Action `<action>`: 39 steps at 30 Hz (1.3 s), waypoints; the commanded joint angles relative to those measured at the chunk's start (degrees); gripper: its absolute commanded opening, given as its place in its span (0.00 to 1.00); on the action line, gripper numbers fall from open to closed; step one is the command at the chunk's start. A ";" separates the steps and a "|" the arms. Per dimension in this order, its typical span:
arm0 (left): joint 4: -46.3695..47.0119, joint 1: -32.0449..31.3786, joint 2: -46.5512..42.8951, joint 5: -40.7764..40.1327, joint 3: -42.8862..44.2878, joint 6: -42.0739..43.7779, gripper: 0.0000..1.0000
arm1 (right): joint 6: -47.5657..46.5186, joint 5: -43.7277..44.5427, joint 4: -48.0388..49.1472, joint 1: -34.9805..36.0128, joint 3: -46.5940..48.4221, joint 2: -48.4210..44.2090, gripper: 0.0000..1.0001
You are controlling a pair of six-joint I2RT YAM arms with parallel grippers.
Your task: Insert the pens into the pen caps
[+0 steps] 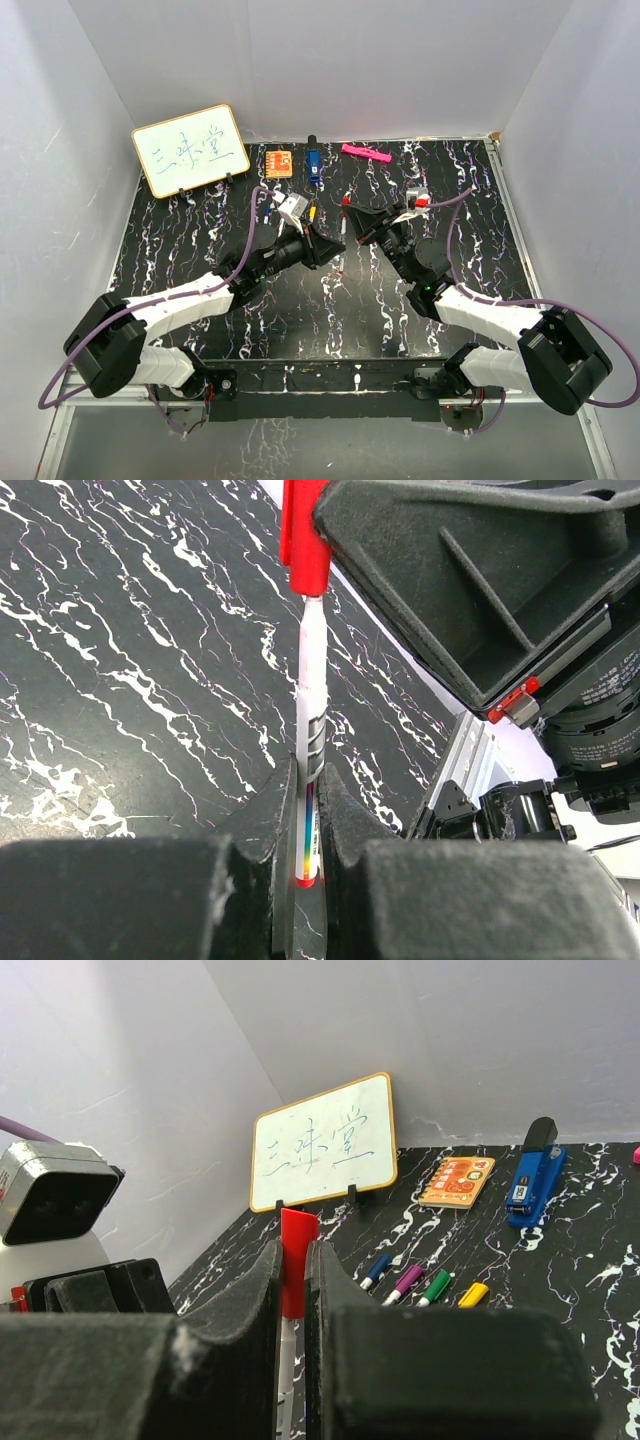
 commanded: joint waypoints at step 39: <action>8.74 3.26 0.27 1.12 6.27 0.81 0.00 | -0.22 -12.32 -6.30 -0.04 2.45 1.24 0.00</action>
